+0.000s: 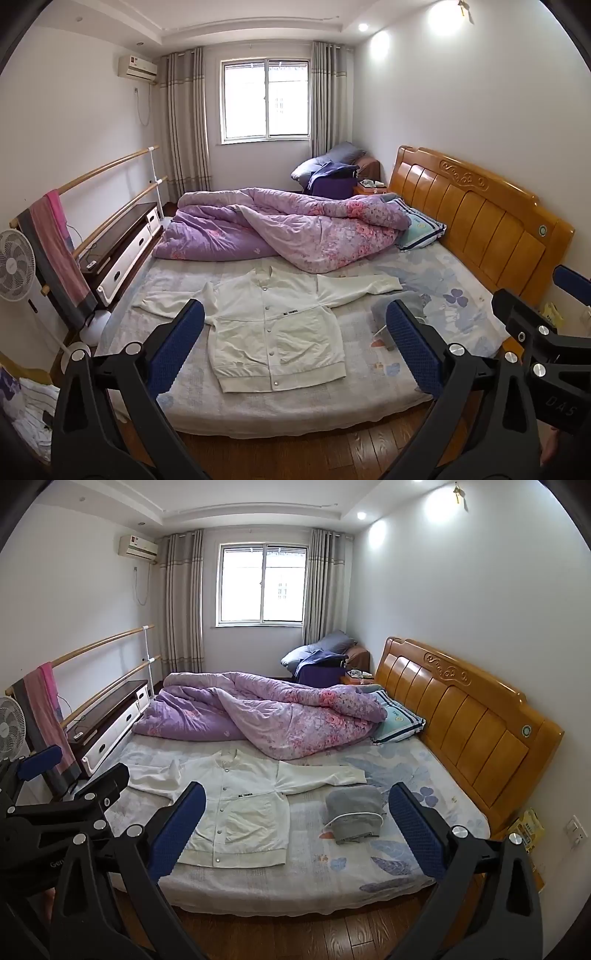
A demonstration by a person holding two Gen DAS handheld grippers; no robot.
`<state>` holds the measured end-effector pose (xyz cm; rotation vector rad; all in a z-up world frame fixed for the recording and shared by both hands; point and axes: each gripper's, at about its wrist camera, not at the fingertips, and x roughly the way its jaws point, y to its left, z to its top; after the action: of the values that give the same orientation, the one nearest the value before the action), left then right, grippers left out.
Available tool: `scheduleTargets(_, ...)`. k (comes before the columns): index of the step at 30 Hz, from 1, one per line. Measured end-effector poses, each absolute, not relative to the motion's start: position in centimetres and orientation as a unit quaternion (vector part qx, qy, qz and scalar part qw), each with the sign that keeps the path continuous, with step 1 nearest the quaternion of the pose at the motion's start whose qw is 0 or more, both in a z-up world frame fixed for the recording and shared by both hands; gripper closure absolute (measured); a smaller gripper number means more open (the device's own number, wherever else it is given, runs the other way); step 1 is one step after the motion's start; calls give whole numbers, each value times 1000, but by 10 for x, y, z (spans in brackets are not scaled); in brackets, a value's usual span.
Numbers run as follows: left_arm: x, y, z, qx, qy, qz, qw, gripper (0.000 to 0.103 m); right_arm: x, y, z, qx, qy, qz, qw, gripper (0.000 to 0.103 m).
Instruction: Fold large clothes
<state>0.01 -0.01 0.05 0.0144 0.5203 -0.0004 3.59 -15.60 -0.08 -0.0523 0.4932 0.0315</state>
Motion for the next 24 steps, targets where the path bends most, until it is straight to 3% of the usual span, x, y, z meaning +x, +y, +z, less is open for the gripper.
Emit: scheduleTargets(24,-9,-1,13,11,245,5,969,5,26,-153,-3,-18,244,20,969,7)
